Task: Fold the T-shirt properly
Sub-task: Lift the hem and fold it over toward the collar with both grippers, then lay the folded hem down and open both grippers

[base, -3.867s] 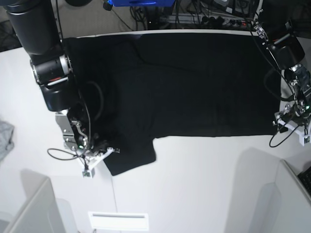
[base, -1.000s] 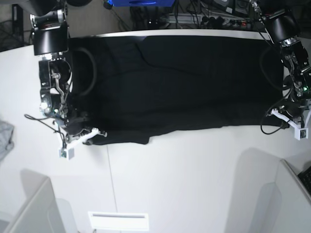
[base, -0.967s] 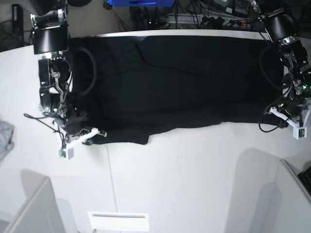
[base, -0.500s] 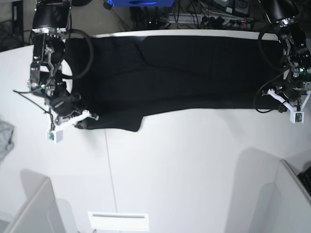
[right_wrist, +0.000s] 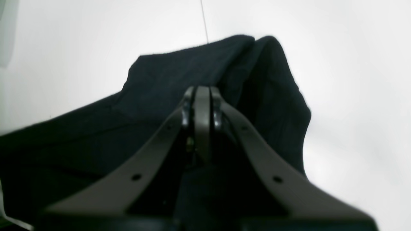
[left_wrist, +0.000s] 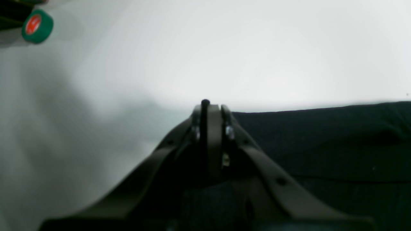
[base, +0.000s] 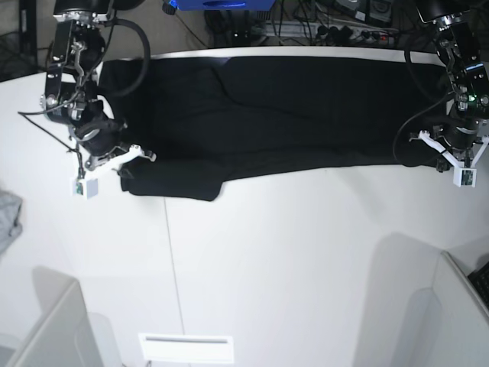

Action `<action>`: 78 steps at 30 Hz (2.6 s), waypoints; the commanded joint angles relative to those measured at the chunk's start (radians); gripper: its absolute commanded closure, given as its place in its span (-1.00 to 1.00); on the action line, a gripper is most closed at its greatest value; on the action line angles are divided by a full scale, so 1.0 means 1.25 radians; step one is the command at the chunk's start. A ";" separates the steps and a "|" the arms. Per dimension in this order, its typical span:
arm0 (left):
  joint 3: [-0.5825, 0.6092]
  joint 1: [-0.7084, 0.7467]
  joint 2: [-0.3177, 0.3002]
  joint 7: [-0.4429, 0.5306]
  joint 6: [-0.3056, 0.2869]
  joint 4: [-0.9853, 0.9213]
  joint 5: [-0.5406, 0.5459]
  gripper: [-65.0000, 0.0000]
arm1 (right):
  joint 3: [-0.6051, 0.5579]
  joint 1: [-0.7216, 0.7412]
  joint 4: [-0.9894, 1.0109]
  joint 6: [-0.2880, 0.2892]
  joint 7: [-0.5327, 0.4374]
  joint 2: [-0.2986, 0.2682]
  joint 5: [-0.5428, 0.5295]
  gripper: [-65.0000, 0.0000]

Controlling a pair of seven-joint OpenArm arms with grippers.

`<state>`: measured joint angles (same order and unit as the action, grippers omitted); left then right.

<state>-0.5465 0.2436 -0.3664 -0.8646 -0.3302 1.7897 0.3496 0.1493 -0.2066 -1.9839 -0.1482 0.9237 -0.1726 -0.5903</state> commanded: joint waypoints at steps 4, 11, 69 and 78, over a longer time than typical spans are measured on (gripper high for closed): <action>-0.007 -0.006 -0.017 0.016 -0.046 0.016 0.004 1.00 | 0.073 -0.015 -0.017 0.003 -0.015 -0.005 -0.146 1.00; -0.035 0.008 -0.016 0.016 -0.048 0.016 0.004 1.00 | 0.108 -0.059 -0.019 0.003 -0.012 -0.010 -0.226 1.00; -0.074 0.149 -0.045 -0.063 -0.051 0.077 -0.005 1.00 | 0.256 -0.282 -0.029 0.005 0.068 0.011 -0.525 1.00; -0.067 0.149 -0.039 -0.063 -0.078 0.079 -0.118 1.00 | 0.258 -0.332 -0.029 0.005 0.028 0.009 -0.524 1.00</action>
<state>-0.6228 0.4324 -0.3992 -0.9543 -0.4290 1.8706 0.2089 0.4648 -0.6170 -2.0022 -0.1493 0.9668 -0.1505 -1.2301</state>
